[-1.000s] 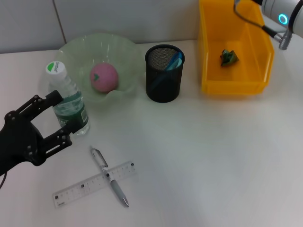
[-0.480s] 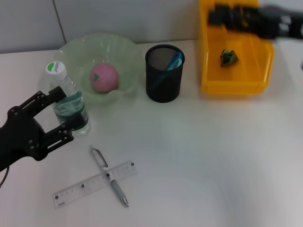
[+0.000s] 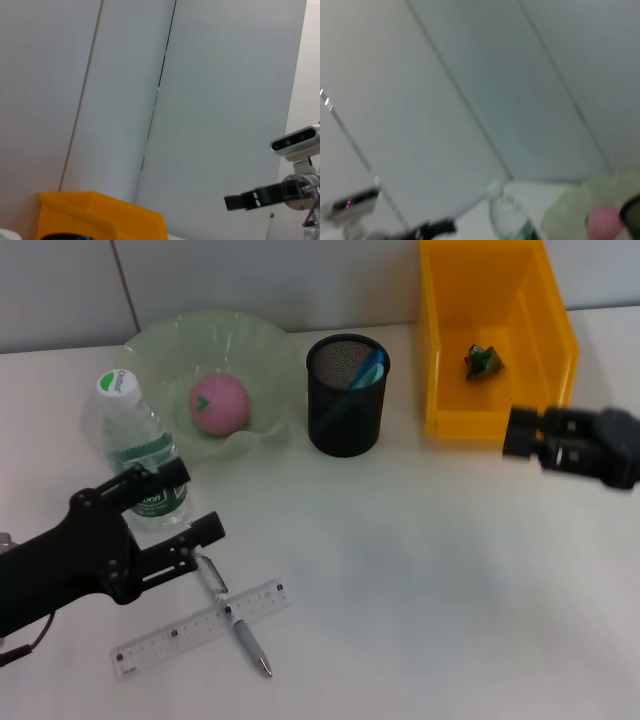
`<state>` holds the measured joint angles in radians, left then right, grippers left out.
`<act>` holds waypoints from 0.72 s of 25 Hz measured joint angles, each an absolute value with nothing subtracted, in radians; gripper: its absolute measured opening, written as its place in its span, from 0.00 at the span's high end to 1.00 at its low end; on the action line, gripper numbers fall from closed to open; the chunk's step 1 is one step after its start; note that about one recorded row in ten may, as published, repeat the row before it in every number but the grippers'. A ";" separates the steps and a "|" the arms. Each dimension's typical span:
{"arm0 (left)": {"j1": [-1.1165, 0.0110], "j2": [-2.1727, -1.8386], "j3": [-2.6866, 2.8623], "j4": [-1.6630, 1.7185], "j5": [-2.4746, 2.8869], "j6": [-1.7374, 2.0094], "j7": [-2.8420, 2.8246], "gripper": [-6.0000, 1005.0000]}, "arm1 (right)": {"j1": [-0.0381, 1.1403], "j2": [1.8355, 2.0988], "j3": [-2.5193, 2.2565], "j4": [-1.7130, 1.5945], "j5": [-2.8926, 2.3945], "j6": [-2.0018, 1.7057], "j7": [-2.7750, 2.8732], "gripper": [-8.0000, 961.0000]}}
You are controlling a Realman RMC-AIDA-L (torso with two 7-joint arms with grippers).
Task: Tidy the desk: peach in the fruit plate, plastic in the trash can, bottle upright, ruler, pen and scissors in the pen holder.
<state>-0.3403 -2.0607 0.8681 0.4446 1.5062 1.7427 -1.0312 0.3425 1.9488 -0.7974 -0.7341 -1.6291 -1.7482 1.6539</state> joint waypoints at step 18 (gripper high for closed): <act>-0.366 -2.060 0.931 0.513 1.548 1.690 -1.173 0.22 | 0.363 2.000 -0.795 -0.734 -1.943 -1.764 1.479 0.16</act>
